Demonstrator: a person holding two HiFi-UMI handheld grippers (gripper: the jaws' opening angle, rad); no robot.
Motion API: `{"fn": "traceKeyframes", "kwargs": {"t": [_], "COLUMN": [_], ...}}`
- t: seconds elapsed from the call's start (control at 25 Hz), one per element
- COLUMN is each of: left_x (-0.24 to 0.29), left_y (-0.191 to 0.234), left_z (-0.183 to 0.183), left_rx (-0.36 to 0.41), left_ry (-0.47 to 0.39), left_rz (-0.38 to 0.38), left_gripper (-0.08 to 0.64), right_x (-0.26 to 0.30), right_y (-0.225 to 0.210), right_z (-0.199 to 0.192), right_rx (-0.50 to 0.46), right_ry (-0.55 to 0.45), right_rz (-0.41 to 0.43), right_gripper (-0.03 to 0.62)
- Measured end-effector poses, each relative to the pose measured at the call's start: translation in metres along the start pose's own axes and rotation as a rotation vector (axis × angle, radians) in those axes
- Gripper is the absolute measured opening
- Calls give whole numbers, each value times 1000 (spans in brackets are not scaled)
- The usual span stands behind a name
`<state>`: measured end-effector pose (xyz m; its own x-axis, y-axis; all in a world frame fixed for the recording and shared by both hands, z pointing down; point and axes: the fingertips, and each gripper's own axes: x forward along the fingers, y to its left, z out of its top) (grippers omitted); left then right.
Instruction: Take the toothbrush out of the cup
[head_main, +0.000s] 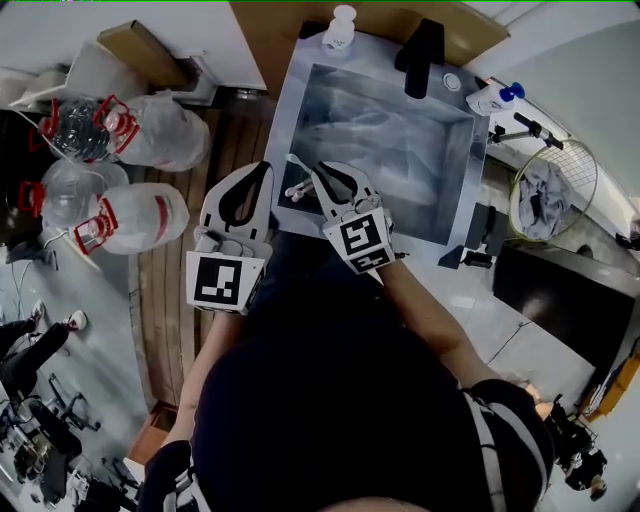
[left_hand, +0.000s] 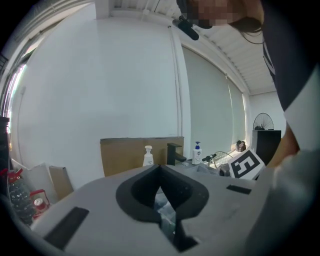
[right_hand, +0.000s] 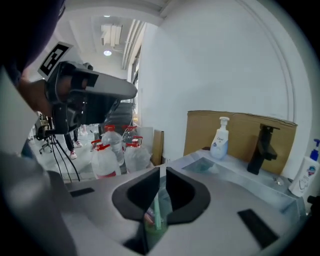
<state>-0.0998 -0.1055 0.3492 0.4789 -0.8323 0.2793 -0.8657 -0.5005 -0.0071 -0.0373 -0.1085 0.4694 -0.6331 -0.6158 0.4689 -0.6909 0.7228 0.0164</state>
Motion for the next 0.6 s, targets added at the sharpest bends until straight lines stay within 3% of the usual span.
{"fn": "traceKeyframes", "kwargs": {"t": [0.36,0.6], "left_x": [13,17], "left_y": [9,13], "left_z": [-24,-51], "left_rx": [-12,-30], "left_ry": [109,190], "left_rz": [-84,-116], "left_gripper": [21,21], "right_x": [37,55], "right_y": [7,10], "right_z": [-33,-47], "right_rx": [-69,-92], "right_ry": [178,234], "right_rz": [104,129], "right_gripper": [31,32]}}
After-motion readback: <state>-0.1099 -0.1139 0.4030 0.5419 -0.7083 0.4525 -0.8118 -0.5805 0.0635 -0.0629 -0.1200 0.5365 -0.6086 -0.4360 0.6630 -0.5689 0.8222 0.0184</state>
